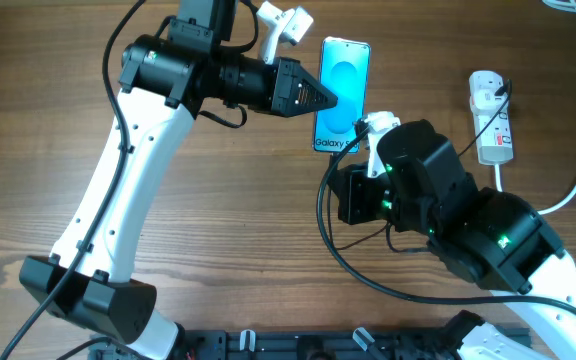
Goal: Plug charger to phone and switch on socket
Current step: 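Bring the phone down with the left gripper toward the held connector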
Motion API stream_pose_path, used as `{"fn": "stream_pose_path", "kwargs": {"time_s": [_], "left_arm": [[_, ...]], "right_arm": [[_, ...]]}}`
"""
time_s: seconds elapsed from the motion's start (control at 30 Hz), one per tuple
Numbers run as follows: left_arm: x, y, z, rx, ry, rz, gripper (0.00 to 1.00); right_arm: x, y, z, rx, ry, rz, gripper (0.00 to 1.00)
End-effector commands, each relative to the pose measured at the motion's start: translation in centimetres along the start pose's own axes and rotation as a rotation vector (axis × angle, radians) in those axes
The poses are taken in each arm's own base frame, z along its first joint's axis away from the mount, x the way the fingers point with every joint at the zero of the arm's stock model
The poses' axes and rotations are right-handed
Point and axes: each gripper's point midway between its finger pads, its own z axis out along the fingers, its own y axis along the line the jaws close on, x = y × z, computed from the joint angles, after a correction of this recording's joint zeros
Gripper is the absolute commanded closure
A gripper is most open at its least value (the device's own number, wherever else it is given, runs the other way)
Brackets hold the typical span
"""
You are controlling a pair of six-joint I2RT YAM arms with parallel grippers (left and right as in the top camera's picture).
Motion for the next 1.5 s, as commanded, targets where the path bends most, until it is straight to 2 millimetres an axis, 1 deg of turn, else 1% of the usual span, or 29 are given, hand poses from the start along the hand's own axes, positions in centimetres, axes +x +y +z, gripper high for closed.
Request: {"fn": "stream_pose_path", "kwargs": {"time_s": [0.0, 0.13, 0.57, 0.63, 0.73, 0.8, 0.87, 0.9, 0.97, 1.0, 1.07, 1.13, 1.17, 1.23, 1.3, 1.47], "left_arm": [[0.4, -1.8, -0.6, 0.034, 0.0, 0.008, 0.96], [0.5, -1.7, -0.6, 0.034, 0.002, -0.03, 0.96], [0.6, -1.7, -0.6, 0.032, 0.008, -0.039, 0.96], [0.6, -1.7, -0.6, 0.032, 0.007, -0.039, 0.96], [0.6, -1.7, -0.6, 0.032, 0.007, -0.038, 0.96], [0.6, -1.6, -0.6, 0.027, 0.005, -0.037, 0.96], [0.4, -0.9, -0.6, -0.015, -0.005, -0.038, 0.96], [0.3, -0.2, -0.7, -0.052, -0.015, -0.045, 0.96], [-0.1, 0.9, -0.9, -0.111, -0.036, -0.052, 0.96], [-0.4, 1.7, -1.2, -0.152, -0.052, -0.069, 0.96], [-0.9, 3.3, -2.0, -0.227, -0.087, -0.117, 0.96], [-1.2, 4.4, -2.6, -0.274, -0.109, -0.141, 0.96], [-1.3, 5.0, -2.9, -0.292, -0.116, -0.15, 0.96], [-1.3, 5.7, -3.1, -0.318, -0.119, -0.163, 0.96], [-1.1, 6.8, -3.1, -0.363, -0.114, -0.183, 0.96], [0.0, 9.2, -2.2, -0.42, -0.056, -0.246, 0.96]], "right_arm": [[-2.7, 0.7, -1.2, -0.018, -0.103, 0.007, 0.96], [-3.2, 0.6, -1.3, -0.007, -0.128, 0.006, 0.96], [-4.0, -0.6, -1.4, 0.063, -0.176, 0.008, 0.94], [-4.0, -0.6, -1.4, 0.063, -0.176, 0.007, 0.85], [-4.0, -0.6, -1.4, 0.06, -0.172, 0.008, 0.79], [-3.7, -0.4, -1.4, 0.049, -0.157, 0.006, 0.7], [-3.1, -0.2, -1.3, 0.033, -0.131, 0.006, 0.63], [-2.8, -0.2, -1.3, 0.03, -0.116, 0.006, 0.61], [-2.1, -0.2, -1.2, 0.023, -0.084, 0.007, 0.54], [-1.6, -0.1, -1.2, 0.016, -0.061, 0.008, 0.46], [-1.0, 0.2, -1.1, -0.006, -0.03, 0.009, 0.22], [-0.5, 0.7, -1.1, -0.035, 0.001, 0.011, 0.06], [-0.2, 0.8, -1.1, -0.043, 0.014, 0.015, 0.01], [0.0, 0.9, -1.1, -0.052, 0.026, 0.016, 0.0], [0.1, 0.8, -1.1, -0.048, 0.032, 0.047, 0.0], [0.3, 0.5, 0.0, -0.027, 0.06, 0.097, 0.01]]}}
